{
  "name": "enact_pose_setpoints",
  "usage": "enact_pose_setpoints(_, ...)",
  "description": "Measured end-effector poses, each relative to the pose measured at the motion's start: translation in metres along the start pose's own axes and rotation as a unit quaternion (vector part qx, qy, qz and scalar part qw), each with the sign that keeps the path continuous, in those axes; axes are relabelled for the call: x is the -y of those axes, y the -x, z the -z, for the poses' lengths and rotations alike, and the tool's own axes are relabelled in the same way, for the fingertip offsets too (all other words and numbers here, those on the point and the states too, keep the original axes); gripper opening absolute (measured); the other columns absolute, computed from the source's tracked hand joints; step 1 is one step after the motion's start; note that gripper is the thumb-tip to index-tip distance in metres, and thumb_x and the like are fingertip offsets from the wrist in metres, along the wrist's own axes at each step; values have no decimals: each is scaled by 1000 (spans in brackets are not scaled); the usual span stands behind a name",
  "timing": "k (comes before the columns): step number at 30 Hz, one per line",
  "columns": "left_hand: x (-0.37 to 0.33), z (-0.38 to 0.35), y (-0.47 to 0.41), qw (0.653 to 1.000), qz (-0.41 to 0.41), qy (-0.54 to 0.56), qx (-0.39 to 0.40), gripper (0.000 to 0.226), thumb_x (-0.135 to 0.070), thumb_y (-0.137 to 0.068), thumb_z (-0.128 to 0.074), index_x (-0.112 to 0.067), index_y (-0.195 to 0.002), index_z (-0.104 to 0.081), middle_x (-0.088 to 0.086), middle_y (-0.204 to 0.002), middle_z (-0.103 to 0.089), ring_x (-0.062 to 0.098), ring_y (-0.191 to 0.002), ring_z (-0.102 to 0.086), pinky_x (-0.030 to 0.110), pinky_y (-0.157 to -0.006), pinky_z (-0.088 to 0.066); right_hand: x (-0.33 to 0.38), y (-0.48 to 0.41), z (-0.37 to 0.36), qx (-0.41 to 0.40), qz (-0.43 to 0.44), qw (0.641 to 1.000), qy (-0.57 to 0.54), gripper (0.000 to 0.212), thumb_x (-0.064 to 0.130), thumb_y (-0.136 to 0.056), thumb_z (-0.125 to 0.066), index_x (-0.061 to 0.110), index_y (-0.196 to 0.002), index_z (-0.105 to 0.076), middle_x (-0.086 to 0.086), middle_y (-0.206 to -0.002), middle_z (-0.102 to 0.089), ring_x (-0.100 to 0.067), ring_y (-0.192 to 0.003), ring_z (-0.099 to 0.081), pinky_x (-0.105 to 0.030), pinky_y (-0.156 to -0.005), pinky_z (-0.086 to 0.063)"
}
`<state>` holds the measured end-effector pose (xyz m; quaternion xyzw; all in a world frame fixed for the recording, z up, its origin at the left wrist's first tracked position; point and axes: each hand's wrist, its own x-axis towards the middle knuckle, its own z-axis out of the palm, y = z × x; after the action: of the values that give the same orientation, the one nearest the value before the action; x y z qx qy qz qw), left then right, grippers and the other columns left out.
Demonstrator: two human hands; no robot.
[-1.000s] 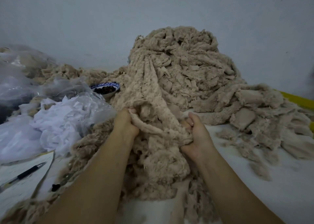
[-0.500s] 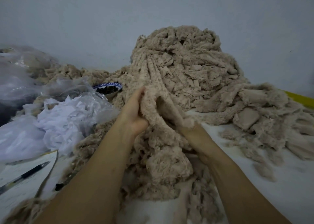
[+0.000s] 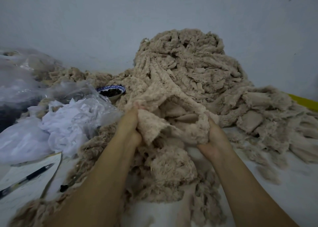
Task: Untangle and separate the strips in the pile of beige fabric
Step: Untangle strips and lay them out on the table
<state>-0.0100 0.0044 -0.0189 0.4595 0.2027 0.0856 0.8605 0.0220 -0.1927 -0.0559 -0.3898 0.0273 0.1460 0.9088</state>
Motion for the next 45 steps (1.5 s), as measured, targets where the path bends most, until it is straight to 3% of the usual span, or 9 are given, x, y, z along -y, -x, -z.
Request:
enact_pose_setpoints(4, 0, 20, -13, 998, -31, -8, -59, 34, -39, -97, -60, -16, -122, -64, 5, -108, -73, 21, -95, -70, 35, -74, -59, 2, 1, 5, -12, -20, 999, -25, 50, 35, -106, -39, -4, -131, -58, -28, -131, -60, -43, -125, -56, -59, -109, -40)
enact_pose_setpoints(8, 3, 25, -10, 1000, 10, -21, -20, 29, -37, -97, -58, -12, -109, -66, 5, -81, -77, 18, -73, -74, 29, -50, -57, 3, -4, 10, -34, 17, 984, -174, 43, 28, -107, -38, 3, -139, -53, -19, -131, -63, -30, -120, -60, -41, -97, -50)
enact_pose_setpoints(13, 2, 12, 5, 994, 69, -37, 73, 54, -45, -96, -55, -7, -134, -55, 20, -130, -62, 45, -127, -49, 29, -43, -53, -6, 2, 8, 52, 12, 985, -165, 62, 56, -101, -35, 15, -147, -43, -18, -142, -55, -35, -130, -53, -51, -102, -45)
enact_pose_setpoints(17, -3, 5, 19, 978, 88, 15, 188, 40, -43, -89, -59, -15, -116, -65, 11, -83, -75, 24, -75, -75, 32, -50, -58, -6, 5, 6, 85, 45, 983, -159, 80, 67, -93, -40, 12, -151, -38, -15, -143, -55, -32, -131, -54, -45, -105, -45)
enact_pose_setpoints(20, -2, 6, 17, 958, 95, 94, 254, 40, -36, -85, -64, -8, -114, -72, 14, -99, -75, 27, -86, -74, 38, -64, -61, 0, 3, 10, 86, 75, 975, -191, 70, 63, -98, -36, 14, -147, -43, -12, -139, -59, -29, -127, -57, -42, -110, -42)
enact_pose_setpoints(27, 15, -7, 16, 965, 103, 92, 222, 42, -40, -89, -61, -2, -104, -72, 16, -92, -74, 26, -78, -74, 37, -63, -60, -26, 6, -14, 90, -19, 987, 128, 83, 79, -82, -43, 18, -135, -59, -7, -132, -65, -23, -119, -64, -43, -97, -54)
enact_pose_setpoints(34, 6, -17, 13, 966, 38, 164, 196, 44, -40, -104, -40, -7, -125, -61, 15, -118, -71, 26, -105, -70, 40, -79, -59, -21, -4, 6, -153, 34, 955, 253, 55, 67, -93, -48, 18, -91, -72, -4, -81, -76, -21, -74, -75, -33, -58, -60)
enact_pose_setpoints(41, 28, -21, 32, 952, -58, -232, 190, 32, -35, -95, -61, -4, -102, -67, 11, -95, -74, 25, -90, -72, 37, -81, -57, -19, 8, 2, -227, 299, 803, 462, 39, 32, -100, -47, 17, -64, -49, -11, -93, -49, -8, -74, -51, -31, -61, -38)
enact_pose_setpoints(45, 30, -19, 35, 926, -35, -294, 234, 19, -36, -83, -67, -17, -87, -67, 6, -80, -70, 18, -73, -68, 29, -66, -55, -23, 5, -5, -43, 213, 915, 340, 45, 56, -94, -44, 19, -95, -71, -4, -107, -69, -7, -96, -66, -30, -86, -51)
